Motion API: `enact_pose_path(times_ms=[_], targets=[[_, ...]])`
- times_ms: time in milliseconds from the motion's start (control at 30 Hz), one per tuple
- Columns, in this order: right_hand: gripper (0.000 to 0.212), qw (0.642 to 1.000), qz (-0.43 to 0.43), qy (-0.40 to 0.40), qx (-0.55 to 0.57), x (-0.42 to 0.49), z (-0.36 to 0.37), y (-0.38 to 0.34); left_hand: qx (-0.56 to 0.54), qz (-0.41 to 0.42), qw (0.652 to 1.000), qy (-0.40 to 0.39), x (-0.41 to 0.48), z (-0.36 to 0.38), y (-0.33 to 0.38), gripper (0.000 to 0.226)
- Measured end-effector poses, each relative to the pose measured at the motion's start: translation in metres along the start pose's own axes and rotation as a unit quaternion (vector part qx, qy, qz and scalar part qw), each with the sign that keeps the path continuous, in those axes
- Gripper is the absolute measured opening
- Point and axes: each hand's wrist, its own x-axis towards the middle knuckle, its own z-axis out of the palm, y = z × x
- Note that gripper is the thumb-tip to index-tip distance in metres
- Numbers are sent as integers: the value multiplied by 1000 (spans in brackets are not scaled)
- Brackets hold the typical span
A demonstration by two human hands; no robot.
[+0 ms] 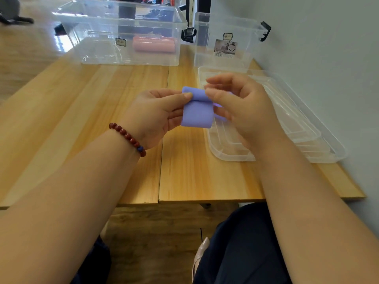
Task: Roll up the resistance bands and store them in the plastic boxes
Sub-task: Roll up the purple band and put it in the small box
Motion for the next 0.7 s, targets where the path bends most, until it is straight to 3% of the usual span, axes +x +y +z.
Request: enact_pose_path(times_ms=[133, 333, 500, 700], targets=[[6, 996, 79, 5, 36, 1, 2, 2, 10, 10, 1000, -19, -1, 2, -1, 18], [13, 998, 48, 20, 17, 2, 0, 7, -37, -6, 998, -44, -2, 1, 0, 29], [20, 999, 33, 23, -7, 2, -1, 9, -56, -4, 998, -23, -4, 4, 2, 13], [23, 999, 22, 18, -37, 1, -1, 10, -54, 10, 998, -8, -5, 5, 3, 19]])
